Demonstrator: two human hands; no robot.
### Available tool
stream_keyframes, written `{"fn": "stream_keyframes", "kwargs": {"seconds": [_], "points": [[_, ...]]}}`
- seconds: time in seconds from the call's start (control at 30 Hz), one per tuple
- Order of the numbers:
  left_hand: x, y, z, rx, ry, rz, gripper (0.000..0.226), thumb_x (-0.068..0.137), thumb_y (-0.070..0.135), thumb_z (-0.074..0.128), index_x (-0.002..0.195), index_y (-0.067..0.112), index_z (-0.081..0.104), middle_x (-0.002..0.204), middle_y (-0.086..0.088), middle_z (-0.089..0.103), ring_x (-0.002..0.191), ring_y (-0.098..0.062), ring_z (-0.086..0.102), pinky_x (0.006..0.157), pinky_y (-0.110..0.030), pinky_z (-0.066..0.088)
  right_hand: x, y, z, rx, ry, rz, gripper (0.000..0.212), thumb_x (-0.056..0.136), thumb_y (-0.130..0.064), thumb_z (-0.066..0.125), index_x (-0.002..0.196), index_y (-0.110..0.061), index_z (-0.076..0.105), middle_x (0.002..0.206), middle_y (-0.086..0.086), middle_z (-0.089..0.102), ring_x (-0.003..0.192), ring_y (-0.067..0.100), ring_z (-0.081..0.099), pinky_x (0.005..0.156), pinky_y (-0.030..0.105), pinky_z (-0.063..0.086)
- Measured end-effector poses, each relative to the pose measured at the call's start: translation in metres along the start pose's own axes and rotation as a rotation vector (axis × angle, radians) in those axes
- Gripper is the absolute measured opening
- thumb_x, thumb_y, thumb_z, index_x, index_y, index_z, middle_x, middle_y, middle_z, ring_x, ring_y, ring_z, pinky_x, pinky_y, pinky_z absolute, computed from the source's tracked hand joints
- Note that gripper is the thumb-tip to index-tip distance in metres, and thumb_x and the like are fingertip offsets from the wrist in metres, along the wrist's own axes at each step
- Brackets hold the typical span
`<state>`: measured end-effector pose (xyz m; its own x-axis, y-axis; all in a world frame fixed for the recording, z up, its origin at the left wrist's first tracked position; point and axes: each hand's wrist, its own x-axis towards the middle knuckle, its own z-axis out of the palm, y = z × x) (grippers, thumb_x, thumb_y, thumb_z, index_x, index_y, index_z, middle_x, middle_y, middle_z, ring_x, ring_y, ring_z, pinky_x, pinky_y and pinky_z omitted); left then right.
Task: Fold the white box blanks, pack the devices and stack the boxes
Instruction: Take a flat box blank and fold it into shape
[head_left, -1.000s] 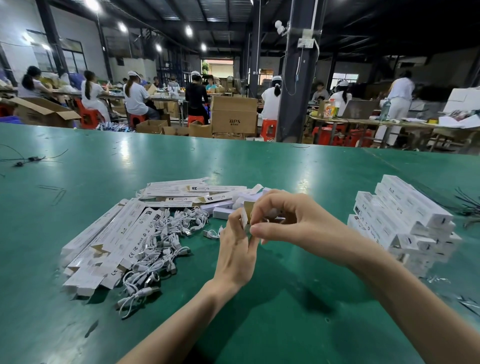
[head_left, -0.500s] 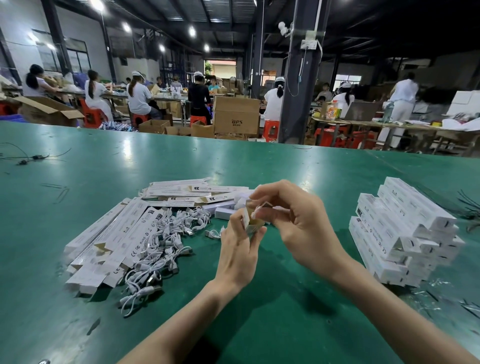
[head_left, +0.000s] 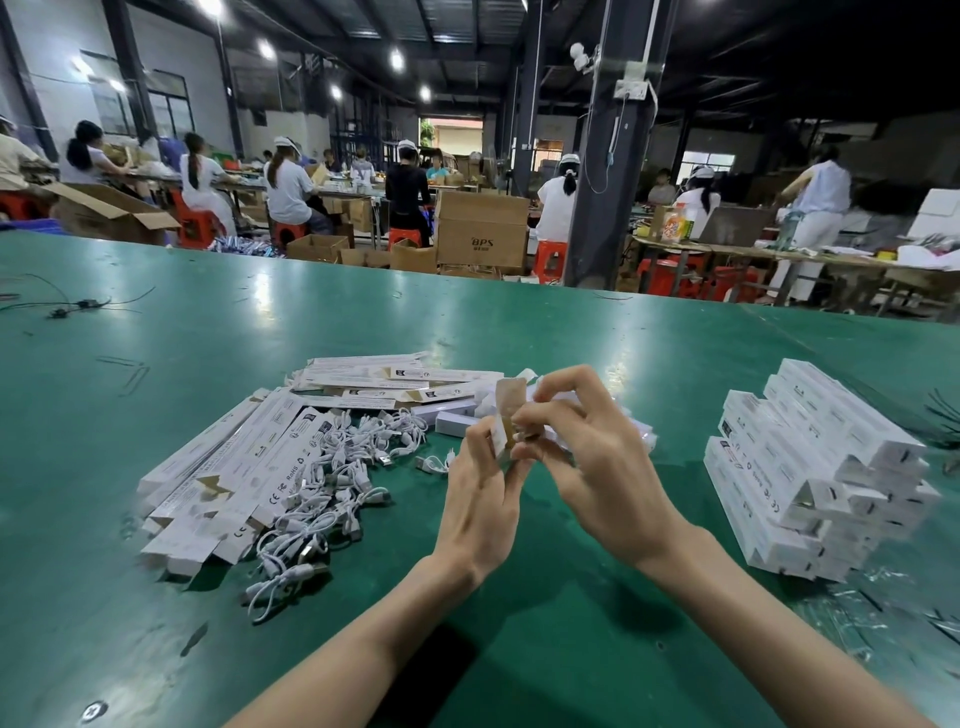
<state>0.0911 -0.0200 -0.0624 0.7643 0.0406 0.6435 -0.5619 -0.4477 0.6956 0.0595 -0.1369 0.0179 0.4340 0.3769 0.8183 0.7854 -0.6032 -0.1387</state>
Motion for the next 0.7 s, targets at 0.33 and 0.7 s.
{"fn": "stream_keyframes", "kwargs": {"seconds": [0.33,0.7], "points": [[0.002,0.000,-0.001,0.003,0.000,0.047,0.030,0.095,0.007,0.051,0.102,0.018,0.024,0.105,-0.020,0.056,0.090,-0.038,0.056,0.078,-0.056,0.046,-0.001,-0.003,0.000,-0.257,-0.081,0.091,0.012,0.076,-0.004,0.075,0.076,-0.016,0.075,0.088,0.000,0.061,0.088,0.021,0.044,0.080,0.039,0.029],[-0.002,0.003,-0.001,-0.085,-0.071,-0.143,0.035,0.093,0.005,0.052,0.128,0.008,0.048,0.122,-0.010,0.060,0.114,-0.032,0.055,0.098,-0.051,0.043,0.004,-0.016,-0.012,-0.256,-0.566,0.346,0.023,0.092,-0.035,0.045,0.108,-0.030,0.060,0.114,-0.003,0.032,0.113,0.016,0.034,0.090,0.037,0.029]]}}
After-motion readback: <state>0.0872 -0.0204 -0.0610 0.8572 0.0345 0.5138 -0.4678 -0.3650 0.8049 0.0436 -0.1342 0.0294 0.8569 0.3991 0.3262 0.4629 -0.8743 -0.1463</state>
